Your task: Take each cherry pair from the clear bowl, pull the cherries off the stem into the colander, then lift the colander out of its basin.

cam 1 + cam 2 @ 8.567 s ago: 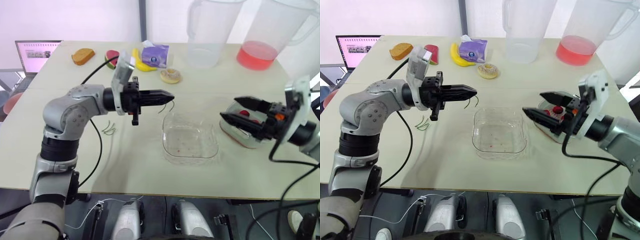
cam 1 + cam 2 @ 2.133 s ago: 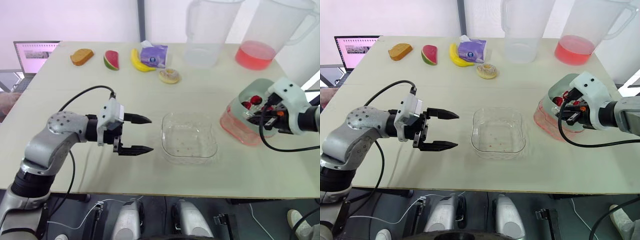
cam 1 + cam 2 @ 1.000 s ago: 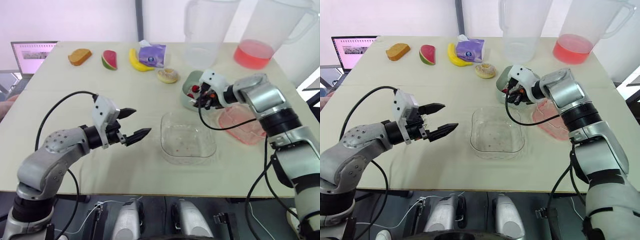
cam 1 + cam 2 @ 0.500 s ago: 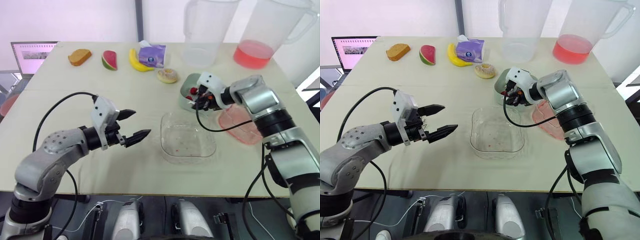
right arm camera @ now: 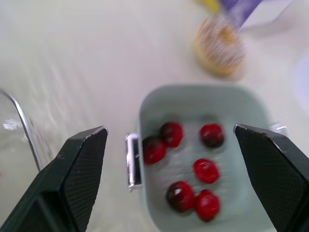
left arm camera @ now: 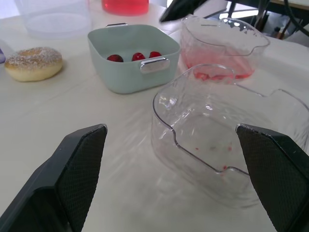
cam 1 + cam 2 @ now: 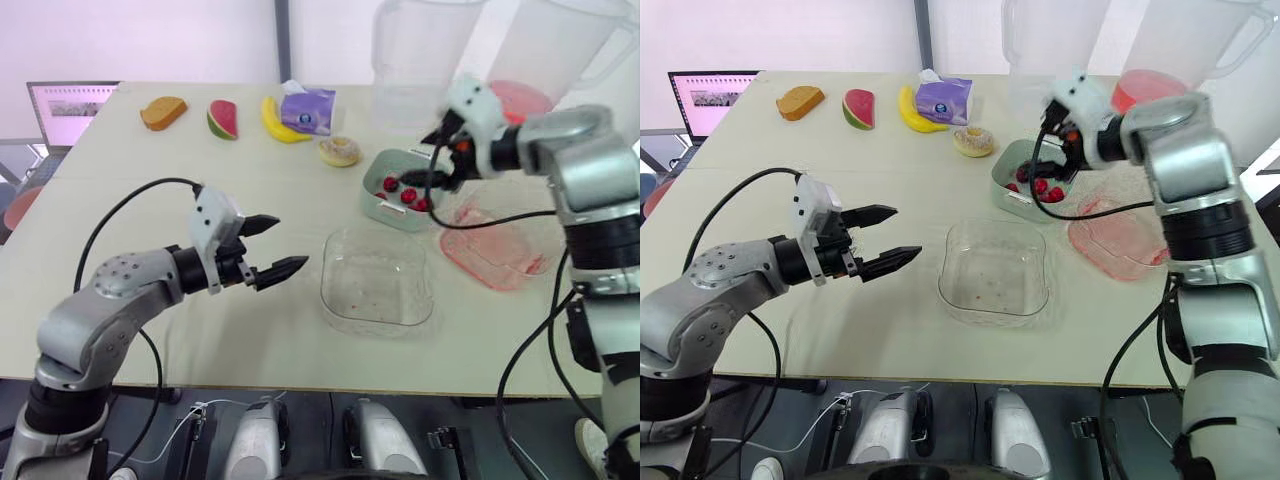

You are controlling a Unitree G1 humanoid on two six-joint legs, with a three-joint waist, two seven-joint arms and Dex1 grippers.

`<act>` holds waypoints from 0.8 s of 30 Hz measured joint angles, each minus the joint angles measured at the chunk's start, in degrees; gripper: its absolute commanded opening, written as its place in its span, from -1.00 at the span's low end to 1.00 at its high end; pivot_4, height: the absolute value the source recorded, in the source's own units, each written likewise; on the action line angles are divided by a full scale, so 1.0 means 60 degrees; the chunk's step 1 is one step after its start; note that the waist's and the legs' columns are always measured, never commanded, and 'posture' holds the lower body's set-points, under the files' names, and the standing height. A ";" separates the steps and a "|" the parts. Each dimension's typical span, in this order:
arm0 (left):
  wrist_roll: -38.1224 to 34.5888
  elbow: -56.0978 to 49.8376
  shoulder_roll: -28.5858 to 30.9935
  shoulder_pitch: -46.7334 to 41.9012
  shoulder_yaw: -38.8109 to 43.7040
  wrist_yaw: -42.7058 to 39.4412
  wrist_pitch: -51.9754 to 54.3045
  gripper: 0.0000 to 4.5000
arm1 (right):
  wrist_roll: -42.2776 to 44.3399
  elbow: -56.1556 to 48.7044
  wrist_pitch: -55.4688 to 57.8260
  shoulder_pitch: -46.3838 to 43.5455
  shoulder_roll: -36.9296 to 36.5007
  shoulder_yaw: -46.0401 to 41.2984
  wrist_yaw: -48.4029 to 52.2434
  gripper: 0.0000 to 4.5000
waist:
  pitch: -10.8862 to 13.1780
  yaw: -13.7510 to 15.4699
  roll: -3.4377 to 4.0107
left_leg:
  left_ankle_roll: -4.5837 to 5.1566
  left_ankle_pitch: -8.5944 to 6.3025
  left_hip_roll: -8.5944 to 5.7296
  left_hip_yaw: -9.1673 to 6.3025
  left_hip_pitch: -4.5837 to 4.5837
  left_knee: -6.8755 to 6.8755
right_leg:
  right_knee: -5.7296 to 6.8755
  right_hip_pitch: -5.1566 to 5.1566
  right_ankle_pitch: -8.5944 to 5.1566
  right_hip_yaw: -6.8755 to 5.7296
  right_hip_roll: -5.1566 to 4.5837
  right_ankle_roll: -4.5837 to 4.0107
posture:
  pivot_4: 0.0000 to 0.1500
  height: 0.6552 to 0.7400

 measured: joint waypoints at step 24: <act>0.0801 0.2671 0.3309 0.2743 0.2860 -0.4326 -0.2160 1.00 | 0.4415 -0.6878 0.0769 1.1856 -0.0018 -0.9727 0.0413 0.98 | -0.0008 0.0010 -0.0008 | 0.0011 -0.0011 0.0001 -0.0004 0.0104 -0.0028 | -0.0045 0.0116 -0.0007 -0.0011 -0.0005 -0.0005 | 1.00 1.00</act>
